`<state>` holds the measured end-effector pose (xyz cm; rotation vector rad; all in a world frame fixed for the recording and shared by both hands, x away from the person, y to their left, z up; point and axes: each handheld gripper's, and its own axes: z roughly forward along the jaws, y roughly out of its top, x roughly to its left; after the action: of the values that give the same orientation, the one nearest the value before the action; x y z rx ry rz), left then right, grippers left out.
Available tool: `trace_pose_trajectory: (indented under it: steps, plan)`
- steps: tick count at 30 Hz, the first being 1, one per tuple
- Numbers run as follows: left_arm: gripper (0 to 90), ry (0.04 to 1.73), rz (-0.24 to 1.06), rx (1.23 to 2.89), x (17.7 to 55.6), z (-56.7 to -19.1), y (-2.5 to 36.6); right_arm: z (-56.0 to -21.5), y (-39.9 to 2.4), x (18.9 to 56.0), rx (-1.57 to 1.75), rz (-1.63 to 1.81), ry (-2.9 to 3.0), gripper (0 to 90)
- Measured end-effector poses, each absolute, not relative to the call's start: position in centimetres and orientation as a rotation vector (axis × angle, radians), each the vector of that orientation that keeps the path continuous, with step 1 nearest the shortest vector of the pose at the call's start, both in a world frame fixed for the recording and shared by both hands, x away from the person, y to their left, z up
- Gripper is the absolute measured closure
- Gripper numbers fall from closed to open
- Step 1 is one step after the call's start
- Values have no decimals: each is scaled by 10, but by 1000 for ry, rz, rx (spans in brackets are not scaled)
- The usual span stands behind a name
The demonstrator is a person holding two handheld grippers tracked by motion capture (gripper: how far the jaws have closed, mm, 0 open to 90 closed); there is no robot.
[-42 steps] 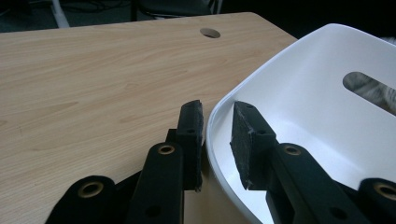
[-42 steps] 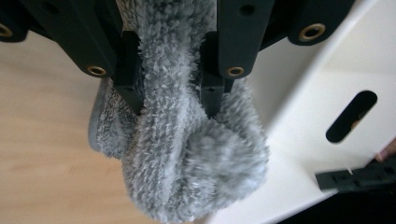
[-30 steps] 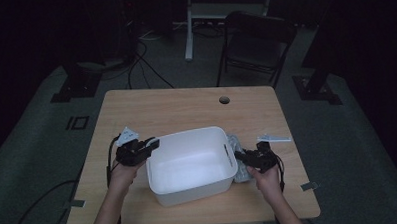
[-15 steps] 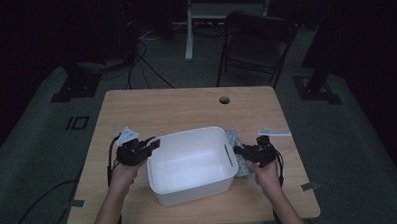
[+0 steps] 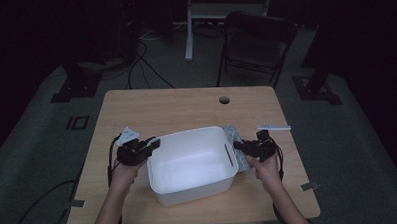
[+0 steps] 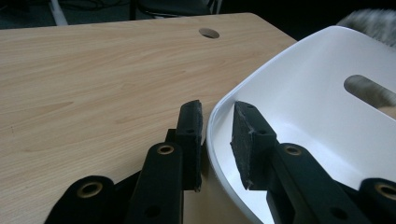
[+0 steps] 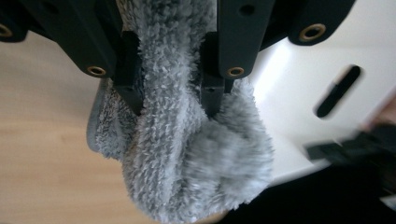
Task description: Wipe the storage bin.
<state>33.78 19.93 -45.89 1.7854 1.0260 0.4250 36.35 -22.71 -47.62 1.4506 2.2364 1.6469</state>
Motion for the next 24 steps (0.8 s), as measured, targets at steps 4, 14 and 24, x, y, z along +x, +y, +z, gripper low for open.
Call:
trace_pose_trajectory:
  steps: [4,14,24]
  plan:
    - [733,1019,437,1797,337,-458,199,-479,-230,366,1468,1633,2232,693]
    - [733,1031,452,1790,337,-458,195,-455,-229,378,1423,1705,2226,693]
    - [733,1017,427,1792,338,-459,198,-465,-230,386,1480,1642,2269,693]
